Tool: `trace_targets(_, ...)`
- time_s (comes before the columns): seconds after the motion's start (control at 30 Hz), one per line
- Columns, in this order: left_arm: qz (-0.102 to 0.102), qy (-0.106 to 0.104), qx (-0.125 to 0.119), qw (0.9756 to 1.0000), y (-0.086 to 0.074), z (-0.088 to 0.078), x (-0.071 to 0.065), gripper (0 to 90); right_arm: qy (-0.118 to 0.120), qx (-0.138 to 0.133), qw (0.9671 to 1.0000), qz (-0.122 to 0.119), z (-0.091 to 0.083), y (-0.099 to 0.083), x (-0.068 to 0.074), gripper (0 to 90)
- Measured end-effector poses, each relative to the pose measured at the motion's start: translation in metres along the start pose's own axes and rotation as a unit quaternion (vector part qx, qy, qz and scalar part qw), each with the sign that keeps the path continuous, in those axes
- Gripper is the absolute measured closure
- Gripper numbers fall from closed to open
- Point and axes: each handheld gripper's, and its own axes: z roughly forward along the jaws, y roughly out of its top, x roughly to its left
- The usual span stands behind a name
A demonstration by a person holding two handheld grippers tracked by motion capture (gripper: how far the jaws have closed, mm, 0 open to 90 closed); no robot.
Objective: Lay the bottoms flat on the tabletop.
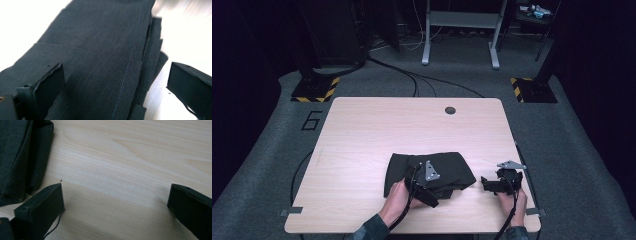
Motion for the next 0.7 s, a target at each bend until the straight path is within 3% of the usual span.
trace_targets(0.23,0.023,0.04,0.026,0.9986,0.004,0.011,-0.005,25.5,0.0,0.0,1.0,0.0,0.0,0.0,0.0,0.0)
trace_targets(0.33,0.025,0.036,0.025,0.9987,0.004,0.01,-0.005,34.7,0.0,0.0,1.0,0.0,0.0,0.0,0.0,0.0)
trace_targets(0.57,0.018,0.03,0.008,0.9994,0.005,0.005,0.0,66.2,0.0,0.0,1.0,0.0,0.0,0.0,0.0,0.0)
trace_targets(0.7,0.018,0.034,-0.003,0.9992,0.005,0.002,0.002,76.1,0.0,0.0,1.0,0.0,0.0,0.0,0.0,0.0)
